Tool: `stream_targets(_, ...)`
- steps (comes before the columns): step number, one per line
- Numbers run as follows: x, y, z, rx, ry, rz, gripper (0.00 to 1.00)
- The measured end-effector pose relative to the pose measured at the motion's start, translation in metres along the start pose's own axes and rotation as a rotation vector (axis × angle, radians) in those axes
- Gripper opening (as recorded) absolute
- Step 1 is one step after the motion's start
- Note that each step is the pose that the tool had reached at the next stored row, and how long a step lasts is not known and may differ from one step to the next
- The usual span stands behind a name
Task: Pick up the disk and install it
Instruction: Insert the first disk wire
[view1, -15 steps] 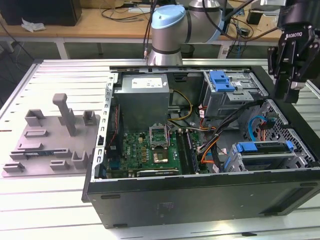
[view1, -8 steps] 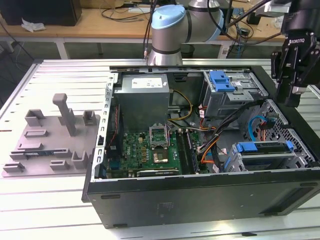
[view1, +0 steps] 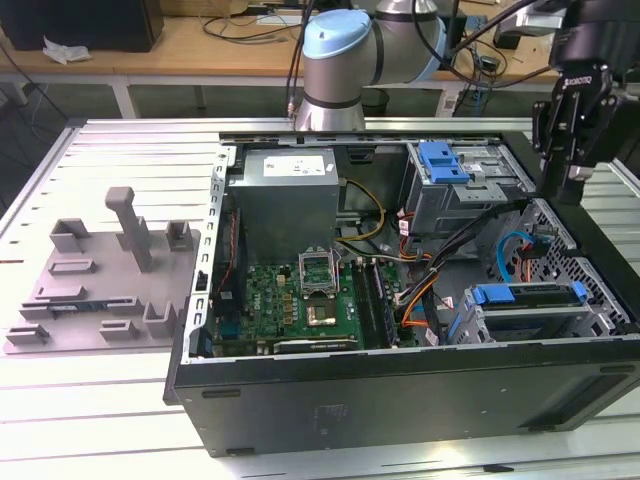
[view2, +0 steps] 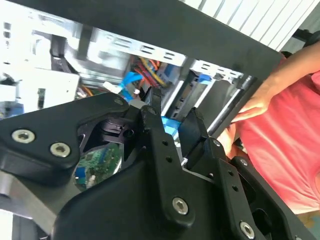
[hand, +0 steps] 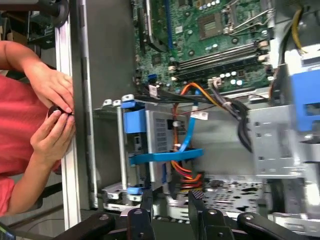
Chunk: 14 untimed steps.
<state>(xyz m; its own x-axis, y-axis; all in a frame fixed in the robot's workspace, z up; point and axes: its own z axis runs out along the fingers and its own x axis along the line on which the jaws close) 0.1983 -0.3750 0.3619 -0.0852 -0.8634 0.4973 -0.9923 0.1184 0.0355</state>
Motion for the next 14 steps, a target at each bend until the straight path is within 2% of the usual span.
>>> stream_targets(5,-0.0062,-0.0003,0.0082,-0.0019,0.0024,0.004,0.42)
stream_targets(7,-0.0076,-0.0005,0.0104,-0.006,0.0021,0.011,0.42)
stream_targets(10,-0.0085,-0.0006,0.0126,-0.0237,0.0011,0.042,0.42)
stream_targets(11,-0.0092,-0.0006,0.0138,-0.036,-0.0001,0.063,0.42)
stream_targets(12,-0.0093,-0.0006,0.0142,-0.0405,-0.0006,0.071,0.42)
stream_targets(14,-0.0088,-0.0012,0.0147,-0.0442,-0.0003,0.076,0.42)
